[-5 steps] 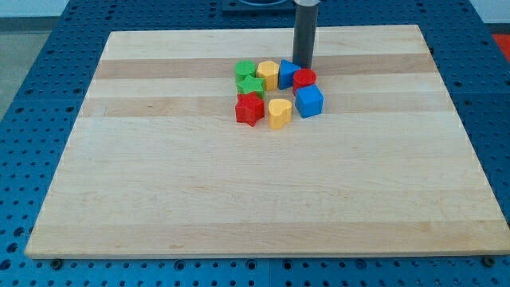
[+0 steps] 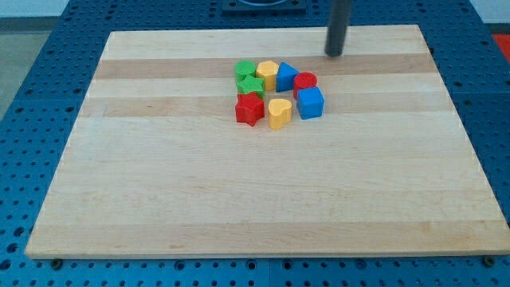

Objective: Move the arm to the left of the green circle

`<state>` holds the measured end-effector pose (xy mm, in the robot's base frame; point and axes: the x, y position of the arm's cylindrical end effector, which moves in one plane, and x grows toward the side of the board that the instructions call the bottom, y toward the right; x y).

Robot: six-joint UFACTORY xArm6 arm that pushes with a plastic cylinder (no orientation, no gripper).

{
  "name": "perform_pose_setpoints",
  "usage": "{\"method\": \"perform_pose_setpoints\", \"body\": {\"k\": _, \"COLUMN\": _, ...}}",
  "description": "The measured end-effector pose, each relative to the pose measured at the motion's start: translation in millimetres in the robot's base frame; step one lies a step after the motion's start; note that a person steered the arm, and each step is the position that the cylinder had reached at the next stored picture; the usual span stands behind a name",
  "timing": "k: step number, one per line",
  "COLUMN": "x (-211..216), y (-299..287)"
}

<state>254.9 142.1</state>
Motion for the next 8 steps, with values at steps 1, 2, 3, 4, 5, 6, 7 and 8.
{"method": "perform_pose_setpoints", "body": {"k": 1, "x": 0.0, "y": 0.3}}
{"method": "perform_pose_setpoints", "body": {"k": 2, "x": 15.5, "y": 0.3}}
{"method": "perform_pose_setpoints", "body": {"k": 3, "x": 23.6, "y": 0.3}}
{"method": "perform_pose_setpoints", "body": {"k": 4, "x": 20.8, "y": -5.5}}
{"method": "perform_pose_setpoints", "body": {"k": 5, "x": 3.0, "y": -45.8}}
{"method": "perform_pose_setpoints", "body": {"k": 6, "x": 2.8, "y": -110.3}}
{"method": "perform_pose_setpoints", "body": {"k": 7, "x": 3.5, "y": -168.8}}
{"method": "perform_pose_setpoints", "body": {"k": 8, "x": 15.3, "y": -208.9}}
